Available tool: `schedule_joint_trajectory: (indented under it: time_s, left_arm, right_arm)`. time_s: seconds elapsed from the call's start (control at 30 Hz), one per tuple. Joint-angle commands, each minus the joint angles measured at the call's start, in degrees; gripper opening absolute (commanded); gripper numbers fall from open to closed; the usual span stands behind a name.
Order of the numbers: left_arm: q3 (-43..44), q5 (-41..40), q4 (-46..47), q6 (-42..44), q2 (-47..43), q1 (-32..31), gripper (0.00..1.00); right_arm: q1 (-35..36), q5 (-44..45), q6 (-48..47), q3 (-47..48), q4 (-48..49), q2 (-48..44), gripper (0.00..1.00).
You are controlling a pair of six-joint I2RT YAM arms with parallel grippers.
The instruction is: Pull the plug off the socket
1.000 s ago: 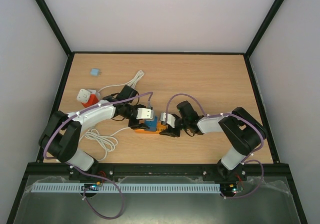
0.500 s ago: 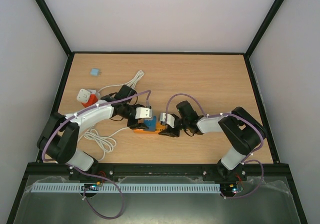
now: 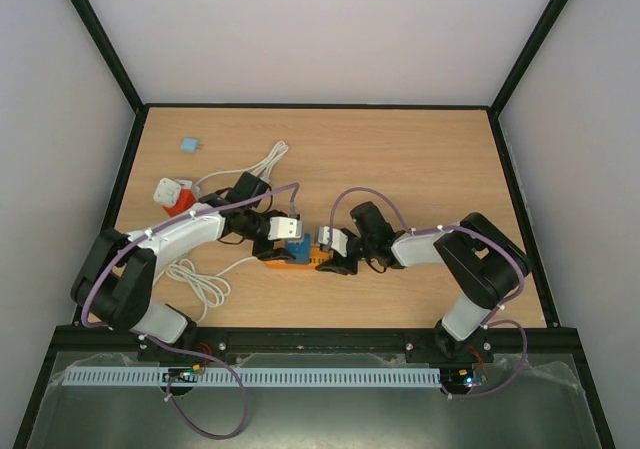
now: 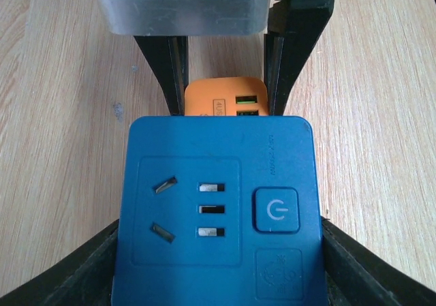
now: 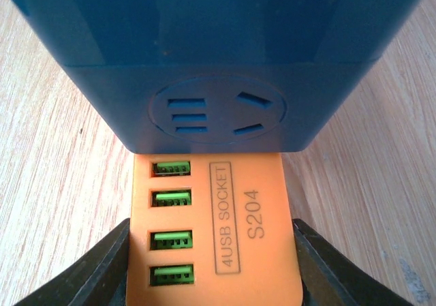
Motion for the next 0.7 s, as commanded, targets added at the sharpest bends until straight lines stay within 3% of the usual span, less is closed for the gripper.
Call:
schedule_joint_trajectory:
  time_s: [0.0, 0.27, 0.67]
  left_arm:
    - [-2.09, 4.28, 1.1, 1.03, -1.52, -0.14, 0.35]
    - [-3.27, 4.48, 3.96, 0.61, 1.27, -0.37, 0.34]
    - [-2.74, 4.75, 5.46, -1.03, 2.11, -2.1, 0.34]
  right_arm:
    - [-0.29, 3.16, 0.0, 0.13, -1.24, 1.48, 0.29]
    - [-0.29, 1.69, 1.35, -0.01, -0.15, 0.65, 0.62]
    - [1.64, -0.76, 4.64, 1.62, 0.82, 0.49, 0.61]
